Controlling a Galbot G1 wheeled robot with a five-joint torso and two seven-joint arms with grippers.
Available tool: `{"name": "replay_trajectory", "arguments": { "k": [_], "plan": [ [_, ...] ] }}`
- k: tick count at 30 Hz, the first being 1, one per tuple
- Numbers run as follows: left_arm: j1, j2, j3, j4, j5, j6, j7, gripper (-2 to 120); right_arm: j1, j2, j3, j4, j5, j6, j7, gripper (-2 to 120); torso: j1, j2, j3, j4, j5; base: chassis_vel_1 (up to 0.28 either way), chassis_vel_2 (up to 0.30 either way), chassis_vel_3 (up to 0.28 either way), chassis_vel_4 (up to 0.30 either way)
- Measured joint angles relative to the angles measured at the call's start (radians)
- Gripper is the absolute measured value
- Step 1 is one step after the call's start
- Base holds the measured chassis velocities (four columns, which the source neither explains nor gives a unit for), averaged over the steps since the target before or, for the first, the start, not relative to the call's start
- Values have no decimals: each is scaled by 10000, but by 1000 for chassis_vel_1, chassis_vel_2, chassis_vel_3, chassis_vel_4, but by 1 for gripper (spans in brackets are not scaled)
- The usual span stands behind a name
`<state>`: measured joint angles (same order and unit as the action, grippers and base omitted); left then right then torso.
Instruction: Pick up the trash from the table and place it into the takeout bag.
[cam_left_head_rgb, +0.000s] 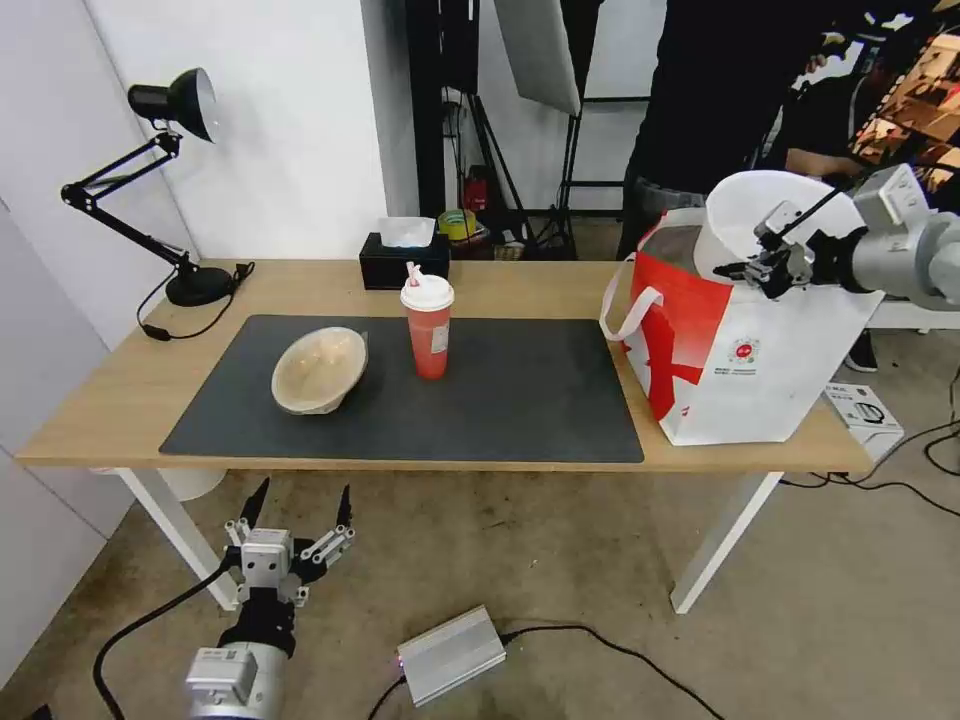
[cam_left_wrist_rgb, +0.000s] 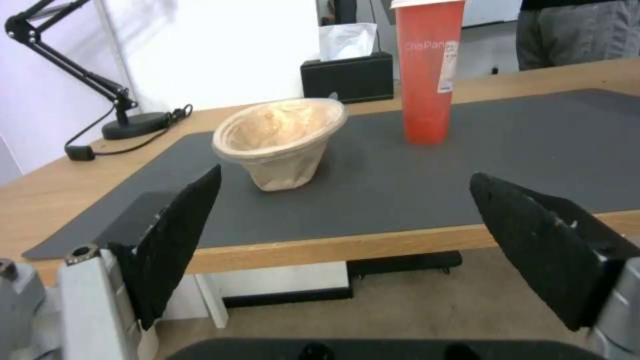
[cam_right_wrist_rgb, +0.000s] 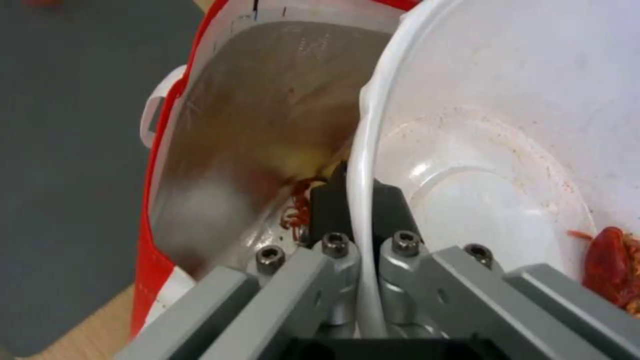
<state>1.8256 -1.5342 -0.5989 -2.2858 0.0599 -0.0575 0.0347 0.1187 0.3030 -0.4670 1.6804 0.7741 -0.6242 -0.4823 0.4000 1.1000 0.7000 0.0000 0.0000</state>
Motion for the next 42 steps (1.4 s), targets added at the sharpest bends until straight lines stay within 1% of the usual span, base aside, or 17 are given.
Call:
{"name": "replay_trajectory", "arguments": {
  "k": [1,2,5,6,10,11,14,16,18,19,23,24,27,34,37,41,42],
  "plan": [
    [0,0,0,0,0,0,0,100,0,0,0,0,0,0,0,0,0,0,0,0,0,0,0,0,0],
    [1,0,0,0,3,-3,0,100,0,1,16,13,20,-8,11,4,0,1,0,0,0,0,0,0,0],
    [2,-6,12,1,17,-6,0,100,24,19,29,17,64,-25,27,19,0,0,0,0,0,0,0,0,0],
    [2,-6,12,1,17,-6,0,100,24,19,29,17,64,-25,27,19,0,0,0,0,0,0,0,0,0],
    [1,-9,23,13,33,-11,0,100,70,20,46,26,100,-36,34,36,0,1,0,0,0,0,0,0,0],
    [1,-9,23,13,33,-11,0,100,70,20,46,26,100,-36,34,36,0,1,0,0,0,0,0,0,0],
    [-8,-7,29,17,36,-14,-1,100,163,14,43,40,107,-42,34,51,0,0,0,0,0,0,0,0,0],
    [-13,-8,33,22,38,-14,-1,100,204,14,27,53,108,-48,34,54,0,0,0,0,-1,0,0,0,0],
    [-17,-12,40,33,40,-16,-1,100,252,13,6,86,113,-61,31,65,-1,0,0,0,0,0,0,0,0],
    [-17,-12,40,33,40,-16,-1,100,252,13,6,86,113,-61,31,65,-1,0,0,0,0,0,0,0,0],
    [-17,-13,42,35,41,-23,-1,100,347,13,6,117,132,-70,26,84,0,0,0,0,0,0,0,0,0],
    [-17,-13,42,35,41,-23,-1,100,347,13,6,117,132,-70,26,84,0,0,0,0,0,0,0,0,0],
    [-17,-5,35,20,41,-24,-1,100,444,15,10,108,147,-72,25,92,0,0,0,0,0,0,0,0,0],
    [-16,-4,34,13,41,-24,-1,100,463,44,171,151,188,-71,243,93,-1,0,0,-2,0,0,0,0,0],
    [-16,-4,31,13,41,-24,-1,100,454,122,362,289,572,-71,553,95,0,0,0,-1,0,0,0,0,0],
    [-17,0,16,13,41,-24,-3,100,394,375,980,827,2091,-122,1440,98,0,0,0,0,0,0,0,0,0],
    [-17,0,16,13,41,-24,-3,100,394,375,980,827,2091,-122,1440,98,0,0,0,0,0,0,0,0,0]
  ]
}}
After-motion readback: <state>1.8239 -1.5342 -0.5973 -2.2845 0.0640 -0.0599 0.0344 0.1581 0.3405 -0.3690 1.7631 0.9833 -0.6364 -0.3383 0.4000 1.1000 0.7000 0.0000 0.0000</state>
